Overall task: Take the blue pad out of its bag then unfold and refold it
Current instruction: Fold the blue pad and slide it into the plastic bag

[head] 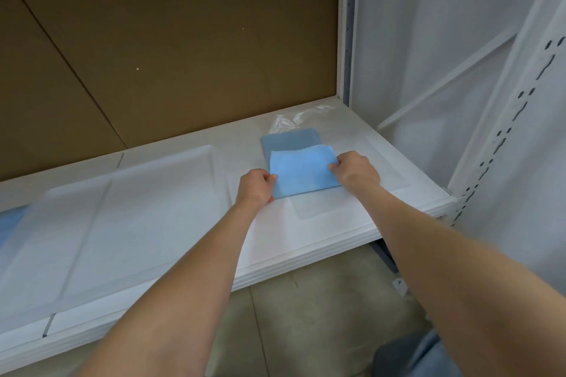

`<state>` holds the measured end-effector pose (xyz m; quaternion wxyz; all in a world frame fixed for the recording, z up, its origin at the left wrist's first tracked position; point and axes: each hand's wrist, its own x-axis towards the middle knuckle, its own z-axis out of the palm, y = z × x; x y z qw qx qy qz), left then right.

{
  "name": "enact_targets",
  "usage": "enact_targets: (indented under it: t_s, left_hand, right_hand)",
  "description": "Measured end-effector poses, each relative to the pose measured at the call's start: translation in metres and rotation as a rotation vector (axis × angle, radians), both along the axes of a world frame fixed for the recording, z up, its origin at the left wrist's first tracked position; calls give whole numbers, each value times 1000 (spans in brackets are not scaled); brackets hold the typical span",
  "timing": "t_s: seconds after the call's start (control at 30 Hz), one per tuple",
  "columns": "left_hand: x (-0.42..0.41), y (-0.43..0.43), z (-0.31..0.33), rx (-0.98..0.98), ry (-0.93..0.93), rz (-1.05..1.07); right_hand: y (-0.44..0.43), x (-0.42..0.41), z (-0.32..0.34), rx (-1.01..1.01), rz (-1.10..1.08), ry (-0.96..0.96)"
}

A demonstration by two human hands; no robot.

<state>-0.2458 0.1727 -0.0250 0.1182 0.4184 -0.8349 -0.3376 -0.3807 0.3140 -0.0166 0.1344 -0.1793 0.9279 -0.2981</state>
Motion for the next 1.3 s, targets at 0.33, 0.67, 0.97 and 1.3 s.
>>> enact_targets:
  t_s: [0.33, 0.67, 0.97, 1.3]
  left_hand:
    - [0, 7, -4, -323, -282, -9]
    - [-15, 10, -20, -407, -479, -569]
    - [3, 6, -16, -603, -396, -551]
    - [-1, 19, 1, -721, -127, -376]
  right_hand:
    - [-13, 6, -9, 159, -32, 143]
    - [-21, 6, -25, 313, 529, 278]
    - [-14, 2, -22, 408, 466, 194]
    - [5, 2, -7, 177, 510, 245]
